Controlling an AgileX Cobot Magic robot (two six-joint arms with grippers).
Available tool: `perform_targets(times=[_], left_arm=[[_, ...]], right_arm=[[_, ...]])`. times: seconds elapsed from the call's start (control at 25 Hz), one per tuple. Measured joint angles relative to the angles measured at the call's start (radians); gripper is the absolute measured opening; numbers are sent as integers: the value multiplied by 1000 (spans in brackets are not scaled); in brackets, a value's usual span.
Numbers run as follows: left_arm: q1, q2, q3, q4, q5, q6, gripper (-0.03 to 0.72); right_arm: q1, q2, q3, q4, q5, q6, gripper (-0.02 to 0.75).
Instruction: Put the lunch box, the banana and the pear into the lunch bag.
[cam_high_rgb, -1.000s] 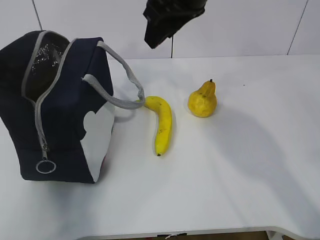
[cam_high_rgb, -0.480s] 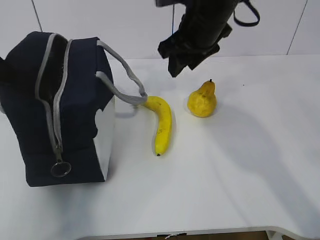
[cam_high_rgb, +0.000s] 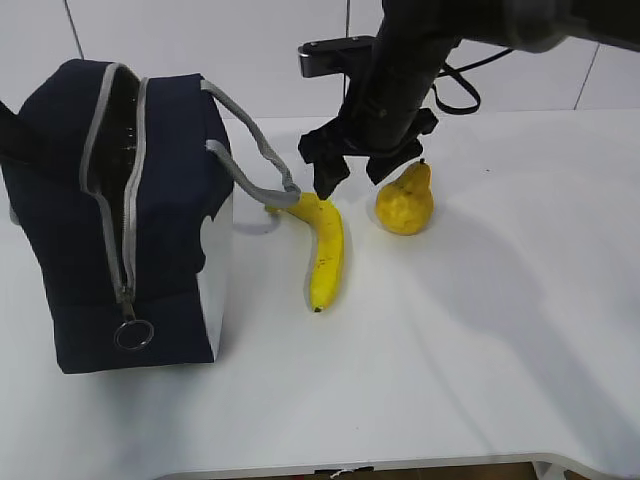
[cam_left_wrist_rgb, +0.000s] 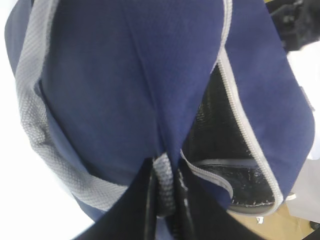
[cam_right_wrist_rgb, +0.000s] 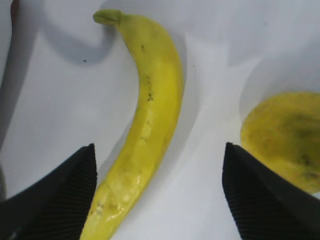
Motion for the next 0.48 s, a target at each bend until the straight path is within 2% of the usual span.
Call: perform_targets(times=[0.2, 0.48], left_arm=[[0, 0, 0, -2, 0, 2, 11], [0, 0, 0, -14, 0, 2, 11]], right_arm=[[0, 42, 0, 13, -39, 130, 625], [0, 87, 0, 17, -52, 170, 596]])
